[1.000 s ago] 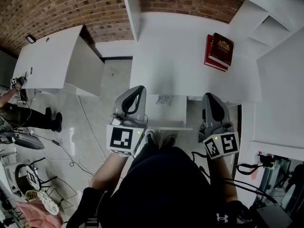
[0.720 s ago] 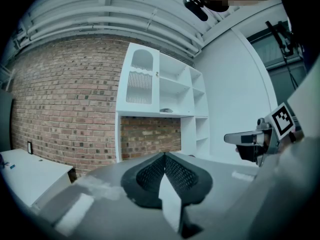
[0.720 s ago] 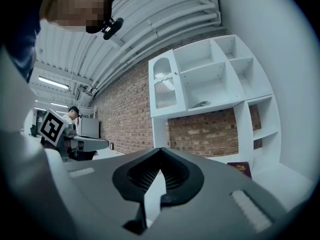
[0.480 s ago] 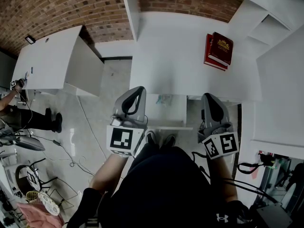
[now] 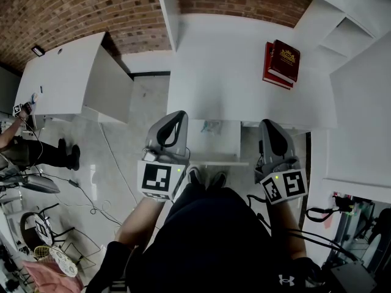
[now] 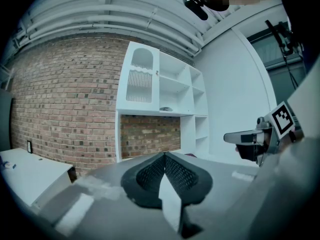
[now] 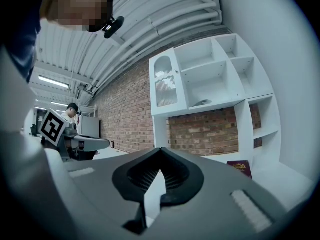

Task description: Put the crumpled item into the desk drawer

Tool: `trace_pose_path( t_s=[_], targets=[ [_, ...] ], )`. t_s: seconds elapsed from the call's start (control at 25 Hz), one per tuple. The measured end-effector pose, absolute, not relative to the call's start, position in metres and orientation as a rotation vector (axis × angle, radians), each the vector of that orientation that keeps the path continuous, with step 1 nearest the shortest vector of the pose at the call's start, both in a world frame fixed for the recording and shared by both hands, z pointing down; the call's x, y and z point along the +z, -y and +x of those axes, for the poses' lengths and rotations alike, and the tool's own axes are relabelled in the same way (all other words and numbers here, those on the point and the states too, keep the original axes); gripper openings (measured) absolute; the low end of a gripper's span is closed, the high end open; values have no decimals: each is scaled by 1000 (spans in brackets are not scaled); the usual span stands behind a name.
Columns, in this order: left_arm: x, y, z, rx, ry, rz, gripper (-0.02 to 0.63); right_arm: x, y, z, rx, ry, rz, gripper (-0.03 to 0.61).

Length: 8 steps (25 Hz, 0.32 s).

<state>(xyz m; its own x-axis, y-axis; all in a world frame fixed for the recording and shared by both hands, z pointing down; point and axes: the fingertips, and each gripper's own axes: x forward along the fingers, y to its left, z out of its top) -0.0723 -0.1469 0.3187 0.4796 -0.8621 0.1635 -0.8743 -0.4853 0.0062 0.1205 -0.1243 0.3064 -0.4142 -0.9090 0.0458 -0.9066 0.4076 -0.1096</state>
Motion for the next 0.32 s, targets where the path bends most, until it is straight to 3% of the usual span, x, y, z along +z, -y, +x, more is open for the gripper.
trace_pose_path(
  t_s=[0.32],
  targets=[
    [320,148,-74,209,1530,2624,2,308,125,116,-187,-2627,-1692,2]
  ],
)
